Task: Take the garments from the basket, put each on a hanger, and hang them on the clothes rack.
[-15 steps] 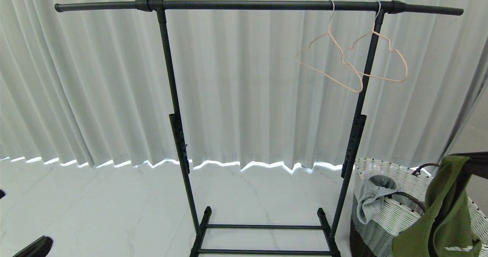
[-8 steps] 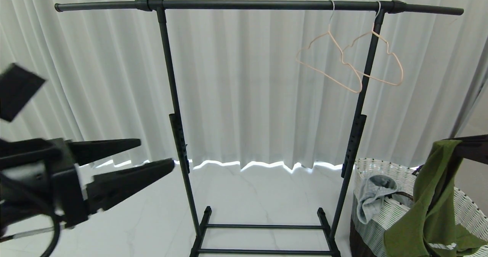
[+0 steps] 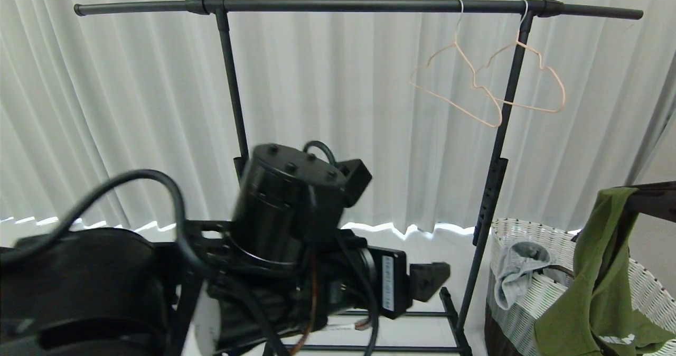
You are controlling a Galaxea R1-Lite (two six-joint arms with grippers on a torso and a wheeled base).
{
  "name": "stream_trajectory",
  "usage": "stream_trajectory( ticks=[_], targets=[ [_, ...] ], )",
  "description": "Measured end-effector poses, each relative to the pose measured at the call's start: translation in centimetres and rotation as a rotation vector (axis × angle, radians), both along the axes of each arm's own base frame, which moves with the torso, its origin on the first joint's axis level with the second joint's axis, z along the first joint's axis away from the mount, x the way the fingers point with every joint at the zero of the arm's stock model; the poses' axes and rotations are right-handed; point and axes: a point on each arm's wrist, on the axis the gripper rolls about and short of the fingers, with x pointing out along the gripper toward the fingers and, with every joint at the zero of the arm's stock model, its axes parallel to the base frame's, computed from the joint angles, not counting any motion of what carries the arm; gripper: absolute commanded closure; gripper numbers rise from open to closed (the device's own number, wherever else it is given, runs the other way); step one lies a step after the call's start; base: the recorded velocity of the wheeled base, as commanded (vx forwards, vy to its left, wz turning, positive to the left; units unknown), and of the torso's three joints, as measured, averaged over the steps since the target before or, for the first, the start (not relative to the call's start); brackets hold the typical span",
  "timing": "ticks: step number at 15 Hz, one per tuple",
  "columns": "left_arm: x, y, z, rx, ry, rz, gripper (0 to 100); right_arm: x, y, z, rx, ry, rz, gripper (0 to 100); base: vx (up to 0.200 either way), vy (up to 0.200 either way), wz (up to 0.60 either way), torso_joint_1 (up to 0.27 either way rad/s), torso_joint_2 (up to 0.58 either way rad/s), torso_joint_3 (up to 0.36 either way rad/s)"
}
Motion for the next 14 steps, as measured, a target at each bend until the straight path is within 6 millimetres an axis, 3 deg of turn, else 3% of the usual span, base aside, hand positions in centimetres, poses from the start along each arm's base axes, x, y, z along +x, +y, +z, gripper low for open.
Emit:
stream_trajectory(
  ticks=[3,9,11,14],
  targets=[
    [-0.7,-4.9,-3.4,0.032,0.054,-0.004,0,0.1,0.1,-0.2,0.02,0.016,-0.002,100,0.0,0.0,0.0,0.0,0.0,0.0],
    [-0.5,-14.8,-5.5,-0.05,0.054,0.007,0,0.2,0.1,-1.0,0.018,0.046,0.0,100,0.0,0.0,0.0,0.0,0.0,0.0],
    [0.0,-16.9,-6.4,-0.064,0.041,0.014,0,0.1,0.1,-1.2,0.023,0.054,-0.005,100,0.0,0.0,0.0,0.0,0.0,0.0],
    [0.5,-18.3,-7.7,-0.061,0.041,0.016,0,0.1,0.1,-1.2,0.024,0.055,-0.008,100,0.0,0.0,0.0,0.0,0.0,0.0]
  ],
)
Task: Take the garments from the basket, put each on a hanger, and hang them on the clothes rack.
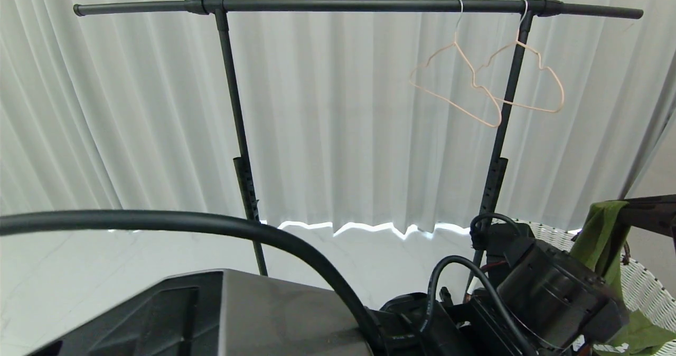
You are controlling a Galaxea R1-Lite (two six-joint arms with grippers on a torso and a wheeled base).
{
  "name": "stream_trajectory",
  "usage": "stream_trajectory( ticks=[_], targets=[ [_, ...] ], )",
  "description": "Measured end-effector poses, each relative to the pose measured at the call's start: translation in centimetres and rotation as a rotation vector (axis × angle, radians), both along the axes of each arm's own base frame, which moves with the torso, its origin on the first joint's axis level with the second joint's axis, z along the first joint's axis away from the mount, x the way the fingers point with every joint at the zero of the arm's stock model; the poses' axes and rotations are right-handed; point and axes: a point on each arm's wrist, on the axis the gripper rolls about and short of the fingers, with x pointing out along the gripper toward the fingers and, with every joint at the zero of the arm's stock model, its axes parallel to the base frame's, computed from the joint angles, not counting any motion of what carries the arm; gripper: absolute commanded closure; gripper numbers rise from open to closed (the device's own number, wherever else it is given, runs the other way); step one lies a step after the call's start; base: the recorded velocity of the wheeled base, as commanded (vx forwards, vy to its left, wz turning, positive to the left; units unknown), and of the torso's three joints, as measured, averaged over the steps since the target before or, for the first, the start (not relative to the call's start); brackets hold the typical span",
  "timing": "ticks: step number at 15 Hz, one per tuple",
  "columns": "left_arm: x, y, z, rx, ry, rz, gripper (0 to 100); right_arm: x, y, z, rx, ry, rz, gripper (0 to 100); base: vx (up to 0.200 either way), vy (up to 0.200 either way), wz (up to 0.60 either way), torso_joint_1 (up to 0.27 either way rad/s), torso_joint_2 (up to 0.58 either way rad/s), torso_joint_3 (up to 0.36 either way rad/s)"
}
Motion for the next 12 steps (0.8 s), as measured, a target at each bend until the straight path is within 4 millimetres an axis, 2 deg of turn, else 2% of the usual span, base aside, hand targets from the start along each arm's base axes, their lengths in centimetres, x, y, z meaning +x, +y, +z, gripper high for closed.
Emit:
stream_trajectory(
  ticks=[6,12],
  targets=[
    [1.0,-0.6,-3.0,0.061,0.0,0.055,0,-0.3,-0.1,0.1,0.003,-0.009,-0.001,100,0.0,0.0,0.0,0.0,0.0,0.0],
    [1.3,-0.6,-6.3,0.146,0.017,0.065,0,-0.9,-0.5,0.3,0.008,-0.023,-0.005,100,0.0,0.0,0.0,0.0,0.0,0.0]
  ],
)
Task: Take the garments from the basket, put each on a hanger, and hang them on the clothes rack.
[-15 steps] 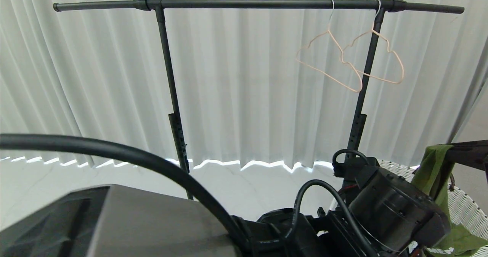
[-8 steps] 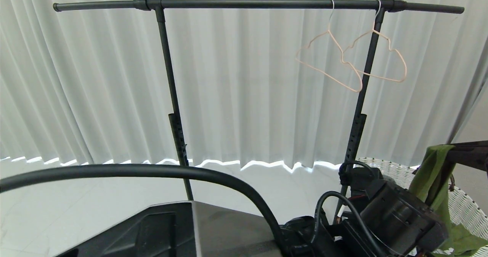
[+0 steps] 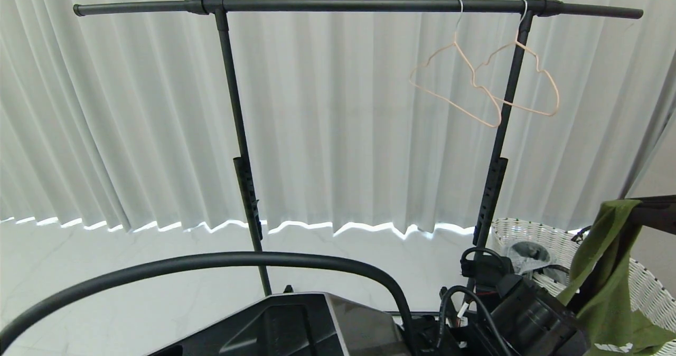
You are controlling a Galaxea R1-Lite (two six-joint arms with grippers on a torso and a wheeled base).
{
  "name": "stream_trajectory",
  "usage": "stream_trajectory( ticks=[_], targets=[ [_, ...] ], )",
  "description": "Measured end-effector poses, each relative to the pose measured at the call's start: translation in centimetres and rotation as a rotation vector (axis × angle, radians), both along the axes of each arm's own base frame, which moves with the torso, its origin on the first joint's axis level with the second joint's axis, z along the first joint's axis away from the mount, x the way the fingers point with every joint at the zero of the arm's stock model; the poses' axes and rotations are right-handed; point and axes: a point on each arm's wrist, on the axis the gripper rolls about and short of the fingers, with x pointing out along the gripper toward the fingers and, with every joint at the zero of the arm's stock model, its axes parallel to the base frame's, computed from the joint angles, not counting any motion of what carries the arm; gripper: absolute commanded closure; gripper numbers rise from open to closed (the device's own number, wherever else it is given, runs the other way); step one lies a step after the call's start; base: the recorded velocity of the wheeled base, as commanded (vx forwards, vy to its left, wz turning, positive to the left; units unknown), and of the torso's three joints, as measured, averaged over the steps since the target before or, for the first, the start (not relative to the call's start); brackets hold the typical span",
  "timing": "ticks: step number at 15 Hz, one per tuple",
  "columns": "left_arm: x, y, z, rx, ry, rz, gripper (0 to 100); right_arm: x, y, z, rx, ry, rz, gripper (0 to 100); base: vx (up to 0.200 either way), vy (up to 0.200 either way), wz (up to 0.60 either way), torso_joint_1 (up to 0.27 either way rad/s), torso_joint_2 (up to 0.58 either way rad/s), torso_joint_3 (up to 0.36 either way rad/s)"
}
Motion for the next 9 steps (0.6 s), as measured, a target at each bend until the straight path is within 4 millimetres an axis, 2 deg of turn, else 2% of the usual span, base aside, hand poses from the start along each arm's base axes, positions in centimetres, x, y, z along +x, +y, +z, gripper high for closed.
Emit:
stream_trajectory(
  ticks=[3,4,9],
  targets=[
    [0.0,0.3,-0.9,0.03,0.004,0.01,0,-0.3,-0.2,-0.1,0.001,-0.003,-0.002,100,0.0,0.0,0.0,0.0,0.0,0.0],
    [0.1,0.4,-0.9,0.035,0.0,0.016,100,-0.4,-0.2,-0.1,0.0,-0.002,-0.002,100,0.0,0.0,0.0,0.0,0.0,0.0],
    [-0.1,1.2,-1.7,0.108,-0.062,0.063,100,-0.4,-0.3,-0.3,-0.002,0.001,-0.012,100,0.0,0.0,0.0,0.0,0.0,0.0]
  ],
)
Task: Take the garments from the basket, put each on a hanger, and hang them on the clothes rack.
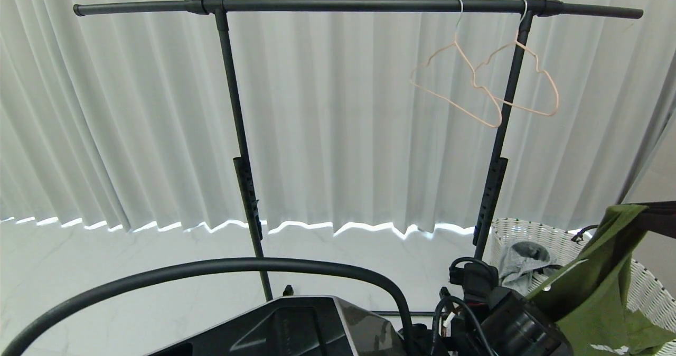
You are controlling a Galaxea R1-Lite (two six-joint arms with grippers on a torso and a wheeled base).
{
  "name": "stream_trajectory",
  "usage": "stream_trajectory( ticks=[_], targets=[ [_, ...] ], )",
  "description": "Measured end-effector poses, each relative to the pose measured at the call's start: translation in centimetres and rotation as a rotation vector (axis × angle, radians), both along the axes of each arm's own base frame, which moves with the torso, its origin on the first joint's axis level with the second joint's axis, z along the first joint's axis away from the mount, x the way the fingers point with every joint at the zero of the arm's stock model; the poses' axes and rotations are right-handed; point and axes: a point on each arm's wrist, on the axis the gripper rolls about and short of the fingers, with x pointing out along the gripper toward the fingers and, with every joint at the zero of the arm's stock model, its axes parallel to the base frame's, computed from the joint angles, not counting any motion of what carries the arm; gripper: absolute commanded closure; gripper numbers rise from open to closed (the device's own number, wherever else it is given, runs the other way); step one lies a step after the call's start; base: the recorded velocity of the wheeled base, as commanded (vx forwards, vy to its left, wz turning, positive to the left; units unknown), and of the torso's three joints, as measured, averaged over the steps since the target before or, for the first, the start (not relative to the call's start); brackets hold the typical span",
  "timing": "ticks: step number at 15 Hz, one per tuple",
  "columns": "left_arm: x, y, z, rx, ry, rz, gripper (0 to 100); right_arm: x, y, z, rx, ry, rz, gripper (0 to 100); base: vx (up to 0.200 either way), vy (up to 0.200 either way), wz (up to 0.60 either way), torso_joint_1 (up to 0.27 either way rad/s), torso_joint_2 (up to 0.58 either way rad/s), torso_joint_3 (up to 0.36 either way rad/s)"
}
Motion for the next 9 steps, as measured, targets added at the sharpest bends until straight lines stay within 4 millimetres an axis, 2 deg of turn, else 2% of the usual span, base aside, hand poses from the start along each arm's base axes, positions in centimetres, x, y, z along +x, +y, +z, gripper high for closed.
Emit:
stream_trajectory(
  ticks=[2,5,7,9],
  targets=[
    [-0.4,1.0,0.6,0.015,-0.015,0.005,100,0.1,-0.1,-0.3,-0.003,0.01,-0.008,100,0.0,0.0,0.0,0.0,0.0,0.0],
    [-1.4,3.5,4.1,-0.016,-0.028,0.002,100,-0.2,-0.2,-0.3,0.006,-0.007,0.017,100,0.0,0.0,0.0,0.0,0.0,0.0],
    [-2.5,6.1,7.4,-0.053,-0.038,-0.007,100,-0.7,-0.3,-0.3,0.001,-0.034,0.06,100,0.0,0.0,0.0,0.0,0.0,0.0],
    [-4.0,9.4,9.5,-0.062,-0.039,-0.016,100,-1.3,-0.3,-0.4,-0.008,-0.045,0.099,100,0.0,0.0,0.0,0.0,0.0,0.0]
  ],
)
